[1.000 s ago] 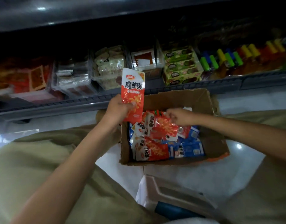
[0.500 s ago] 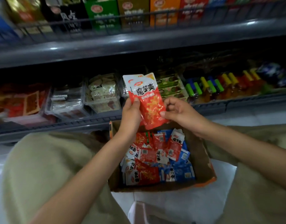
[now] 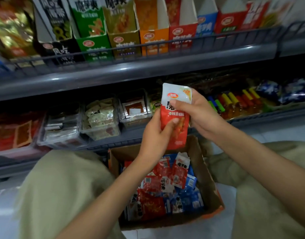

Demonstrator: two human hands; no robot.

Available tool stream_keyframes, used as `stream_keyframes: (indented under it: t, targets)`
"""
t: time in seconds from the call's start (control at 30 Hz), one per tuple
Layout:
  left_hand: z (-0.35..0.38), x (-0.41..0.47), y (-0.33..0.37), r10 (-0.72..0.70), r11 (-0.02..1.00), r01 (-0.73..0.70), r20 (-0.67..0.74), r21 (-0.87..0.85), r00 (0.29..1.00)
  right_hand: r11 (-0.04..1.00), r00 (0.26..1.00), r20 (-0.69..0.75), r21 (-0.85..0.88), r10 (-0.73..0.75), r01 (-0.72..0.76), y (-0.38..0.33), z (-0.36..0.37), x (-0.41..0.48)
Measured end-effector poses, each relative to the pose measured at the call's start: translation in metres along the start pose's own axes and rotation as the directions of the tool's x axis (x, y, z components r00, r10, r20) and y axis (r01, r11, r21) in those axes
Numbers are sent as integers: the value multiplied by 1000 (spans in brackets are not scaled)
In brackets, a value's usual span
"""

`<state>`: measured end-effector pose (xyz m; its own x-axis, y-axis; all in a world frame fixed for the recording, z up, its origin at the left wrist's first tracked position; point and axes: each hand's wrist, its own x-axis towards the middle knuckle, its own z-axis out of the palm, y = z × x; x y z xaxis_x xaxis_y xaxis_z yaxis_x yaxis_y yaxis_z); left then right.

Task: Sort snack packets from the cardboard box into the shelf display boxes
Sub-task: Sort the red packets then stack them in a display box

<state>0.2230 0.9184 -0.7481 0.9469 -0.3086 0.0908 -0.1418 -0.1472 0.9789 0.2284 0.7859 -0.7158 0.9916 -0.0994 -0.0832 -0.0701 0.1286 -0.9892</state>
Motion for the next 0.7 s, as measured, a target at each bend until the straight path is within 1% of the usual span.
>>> stream_keyframes:
  t: [0.03,0.13,0.23,0.33,0.43,0.53,0.6,0.63,0.7]
  targets:
    - [3,0,2,-4,999,4,3,-42,1000,999,999,-34,29,-26,27,-4,-1,0]
    - [7,2,10,5,993,-8,-21,-119,1000,986,982,-88,-27,-166,164,-14,1,1]
    - [7,6,15,8,987,-10,-14,-158,1000,974,967,-121,17,-224,228,-24,6,2]
    - [8,6,18,52,985,-50,6,-168,999,966,959,-164,81,-230,245,-30,10,4]
    - [9,8,21,77,975,-77,-6,-208,997,950,956,-207,189,-209,249,-36,13,6]
    - [4,12,26,68,971,-72,-26,-229,997,952,968,-169,211,-187,221,-44,14,14]
    - [-4,15,30,20,958,-21,-8,-285,1000,972,984,-98,168,-148,163,-50,10,21]
    - [-8,16,32,4,956,-1,8,-292,1000,983,988,-67,116,-137,144,-54,7,25]
    - [-16,19,34,-5,957,18,47,-289,999,987,988,-2,-59,-152,152,-62,-1,30]
